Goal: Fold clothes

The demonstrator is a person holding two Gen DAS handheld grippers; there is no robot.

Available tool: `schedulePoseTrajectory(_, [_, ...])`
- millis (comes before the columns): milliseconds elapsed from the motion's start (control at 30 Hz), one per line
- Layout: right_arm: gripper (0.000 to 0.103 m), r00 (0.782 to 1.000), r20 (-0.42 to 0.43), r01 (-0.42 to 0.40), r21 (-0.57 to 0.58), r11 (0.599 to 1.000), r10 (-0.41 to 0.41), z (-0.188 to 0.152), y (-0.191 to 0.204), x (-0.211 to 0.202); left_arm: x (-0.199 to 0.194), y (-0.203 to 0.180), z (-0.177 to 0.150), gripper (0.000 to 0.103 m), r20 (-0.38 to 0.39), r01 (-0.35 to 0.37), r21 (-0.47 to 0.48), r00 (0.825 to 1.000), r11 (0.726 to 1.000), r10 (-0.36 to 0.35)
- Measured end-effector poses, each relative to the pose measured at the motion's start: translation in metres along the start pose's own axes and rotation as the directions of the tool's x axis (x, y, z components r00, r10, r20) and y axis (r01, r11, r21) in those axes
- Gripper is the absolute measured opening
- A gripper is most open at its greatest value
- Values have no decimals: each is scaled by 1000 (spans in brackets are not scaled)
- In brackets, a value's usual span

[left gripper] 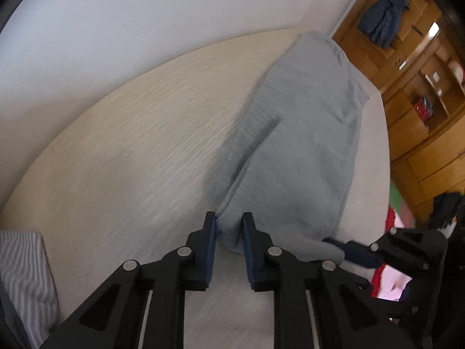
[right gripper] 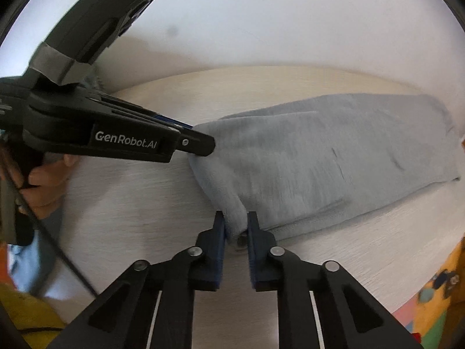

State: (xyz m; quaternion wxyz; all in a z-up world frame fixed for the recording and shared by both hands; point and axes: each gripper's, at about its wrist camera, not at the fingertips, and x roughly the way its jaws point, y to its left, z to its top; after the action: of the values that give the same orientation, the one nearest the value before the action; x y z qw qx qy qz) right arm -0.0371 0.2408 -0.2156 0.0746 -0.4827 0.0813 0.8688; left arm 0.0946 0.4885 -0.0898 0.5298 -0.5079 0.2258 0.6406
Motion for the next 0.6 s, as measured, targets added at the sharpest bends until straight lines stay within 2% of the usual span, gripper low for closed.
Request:
schedulePoseTrajectory(133, [12,995,7,-101,-39,994,102,-6,5,-23,-17,3,-17,14,0,0,-30,1000,1000,0])
schedulePoseTrajectory(267, [12,978,16,-206,-54,977,207,-10,2,-46,-40,10,-37,14,-6,25,-98,1000,995,-26])
schedulePoseTrajectory(433, [12,963,33,-262,-83,961,266,-11,-10,-68,-66,6,-48,14,19,43,-140,999,989,-40])
schedulePoseTrajectory(533, [12,945,62,-317,-55,947,320,-12,-21,-78,-73,2,-38,14,39,63,-175,998,983,-57])
schedulePoseTrajectory(600, [12,924,91,-372,-23,928,372,-9,-40,-87,-80,-2,-30,14,65,68,-171,996,983,-58])
